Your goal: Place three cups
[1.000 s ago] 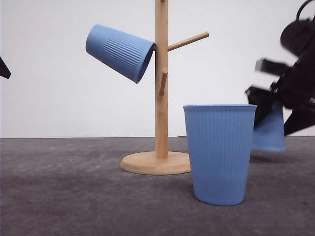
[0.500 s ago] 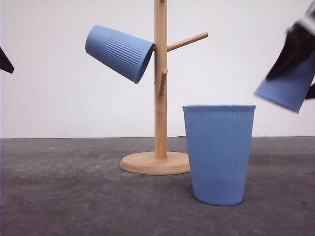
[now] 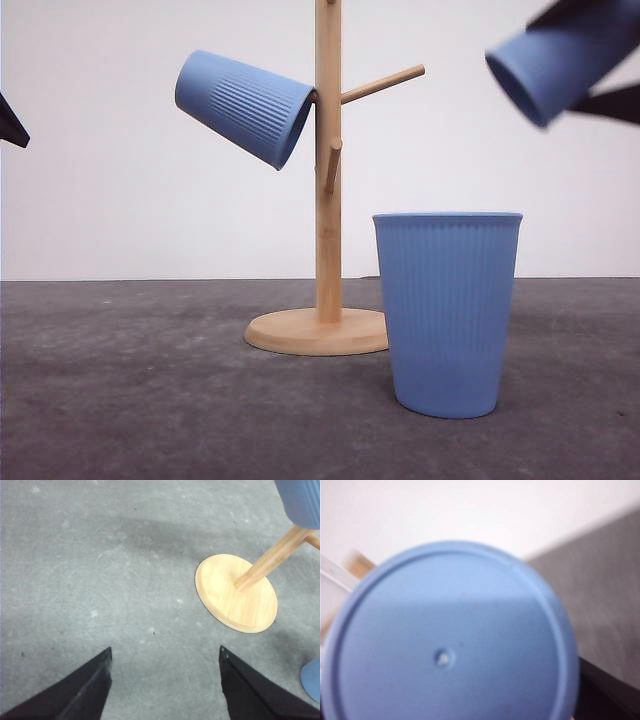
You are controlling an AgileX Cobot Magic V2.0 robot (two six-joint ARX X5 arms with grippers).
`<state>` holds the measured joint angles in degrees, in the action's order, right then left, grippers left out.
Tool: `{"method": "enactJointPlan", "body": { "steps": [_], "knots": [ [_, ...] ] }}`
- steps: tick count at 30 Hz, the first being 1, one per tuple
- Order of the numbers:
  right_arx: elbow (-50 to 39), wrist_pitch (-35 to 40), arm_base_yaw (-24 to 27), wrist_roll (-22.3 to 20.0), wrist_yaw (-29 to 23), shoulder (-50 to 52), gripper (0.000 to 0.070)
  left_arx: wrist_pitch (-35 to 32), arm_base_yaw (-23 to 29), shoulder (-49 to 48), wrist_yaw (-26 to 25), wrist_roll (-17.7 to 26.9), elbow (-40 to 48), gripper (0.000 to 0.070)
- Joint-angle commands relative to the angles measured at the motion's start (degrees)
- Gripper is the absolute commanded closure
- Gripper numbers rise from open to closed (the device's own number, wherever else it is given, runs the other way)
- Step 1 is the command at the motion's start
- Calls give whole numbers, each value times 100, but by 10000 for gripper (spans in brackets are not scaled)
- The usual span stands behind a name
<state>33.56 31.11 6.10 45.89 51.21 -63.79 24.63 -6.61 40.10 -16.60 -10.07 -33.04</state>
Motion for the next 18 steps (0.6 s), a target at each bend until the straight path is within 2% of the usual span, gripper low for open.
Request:
{"method": "enactJointPlan", "body": {
  "steps": [1, 7, 10, 14, 18],
  "knots": [
    [72, 482, -74, 672, -81, -204, 162, -68, 0, 22, 9, 33, -39, 310],
    [83, 1656, -560, 1167, -328, -869, 162, -159, 0, 22, 9, 31, -39, 310],
    [182, 2023, -804, 1208, -368, -1217, 162, -179, 0, 22, 9, 31, -39, 310],
    [601, 1977, -1018, 1092, -371, -1634, 162, -176, 0, 22, 8, 31, -39, 310],
    [1142, 1402, -1141, 870, -254, -1972, 162, -176, 0, 22, 7, 33, -39, 310]
  ]
}}
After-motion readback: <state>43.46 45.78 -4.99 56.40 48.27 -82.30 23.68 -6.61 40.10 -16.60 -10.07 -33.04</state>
